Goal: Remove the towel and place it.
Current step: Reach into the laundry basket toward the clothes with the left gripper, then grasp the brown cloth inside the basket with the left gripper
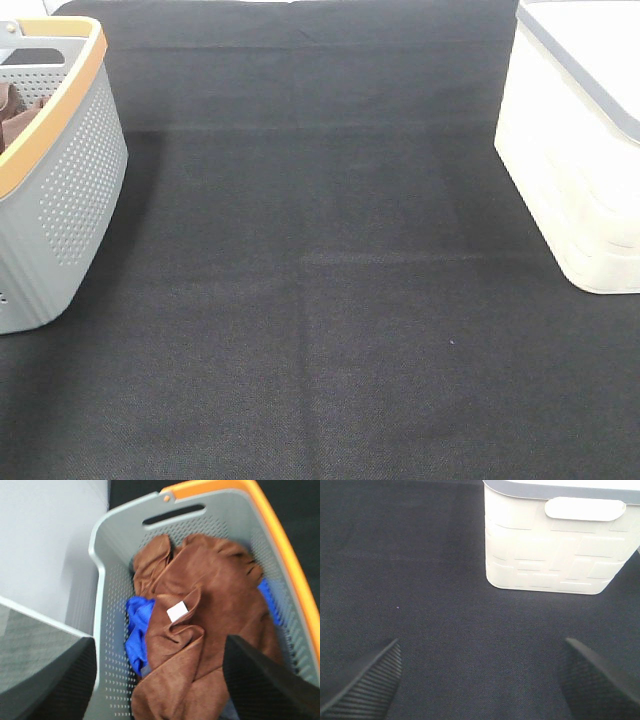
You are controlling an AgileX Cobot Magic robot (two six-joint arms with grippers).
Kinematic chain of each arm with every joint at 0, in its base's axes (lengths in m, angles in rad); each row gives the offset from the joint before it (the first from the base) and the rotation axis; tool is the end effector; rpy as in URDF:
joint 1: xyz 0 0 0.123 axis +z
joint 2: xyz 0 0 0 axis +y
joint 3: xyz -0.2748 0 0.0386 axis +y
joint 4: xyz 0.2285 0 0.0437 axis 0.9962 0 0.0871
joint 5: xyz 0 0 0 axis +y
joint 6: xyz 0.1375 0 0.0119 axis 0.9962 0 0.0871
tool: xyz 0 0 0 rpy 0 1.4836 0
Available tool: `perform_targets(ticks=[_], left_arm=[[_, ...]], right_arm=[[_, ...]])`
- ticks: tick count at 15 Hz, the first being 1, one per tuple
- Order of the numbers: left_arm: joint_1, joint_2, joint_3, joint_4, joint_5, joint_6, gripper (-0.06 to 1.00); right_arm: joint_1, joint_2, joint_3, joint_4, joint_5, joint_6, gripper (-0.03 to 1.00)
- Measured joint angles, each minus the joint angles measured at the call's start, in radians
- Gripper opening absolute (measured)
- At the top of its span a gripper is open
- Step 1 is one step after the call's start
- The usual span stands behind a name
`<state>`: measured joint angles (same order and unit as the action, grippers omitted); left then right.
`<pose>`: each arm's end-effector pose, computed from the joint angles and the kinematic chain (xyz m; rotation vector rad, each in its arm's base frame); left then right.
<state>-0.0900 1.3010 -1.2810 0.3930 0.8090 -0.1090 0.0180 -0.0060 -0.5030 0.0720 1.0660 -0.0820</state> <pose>0.2967 0.0117 0.3515 0.1458 2.2606 0.3610 0.0259 0.0092 0.2471 -0.1058 2.0361 0.0460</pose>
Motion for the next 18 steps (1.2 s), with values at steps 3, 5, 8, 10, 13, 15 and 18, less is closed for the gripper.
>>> perform_targets(ticks=[3, 5, 8, 10, 13, 15, 18], left_arm=[[0.000, 0.176, -0.111, 0.093, 0.046, -0.007, 0.68], [0.000, 0.236, -0.142, 0.115, 0.060, -0.008, 0.68], [0.000, 0.420, -0.266, 0.143, 0.132, -0.007, 0.68], [0.000, 0.512, -0.327, 0.144, 0.162, -0.007, 0.68], [0.000, 0.621, -0.383, 0.142, 0.168, -0.007, 0.68], [0.000, 0.665, -0.385, 0.128, 0.164, -0.007, 0.68], [0.000, 0.714, -0.385, 0.089, 0.136, -0.019, 0.68]], right_arm=[[0.000, 0.000, 0.000, 0.000, 0.000, 0.000, 0.80], [0.000, 0.000, 0.000, 0.000, 0.000, 0.000, 0.80], [0.000, 0.000, 0.000, 0.000, 0.000, 0.000, 0.80], [0.000, 0.000, 0.000, 0.000, 0.000, 0.000, 0.80], [0.000, 0.000, 0.000, 0.000, 0.000, 0.000, 0.80], [0.000, 0.000, 0.000, 0.000, 0.000, 0.000, 0.80], [0.000, 0.000, 0.000, 0.000, 0.000, 0.000, 0.80]])
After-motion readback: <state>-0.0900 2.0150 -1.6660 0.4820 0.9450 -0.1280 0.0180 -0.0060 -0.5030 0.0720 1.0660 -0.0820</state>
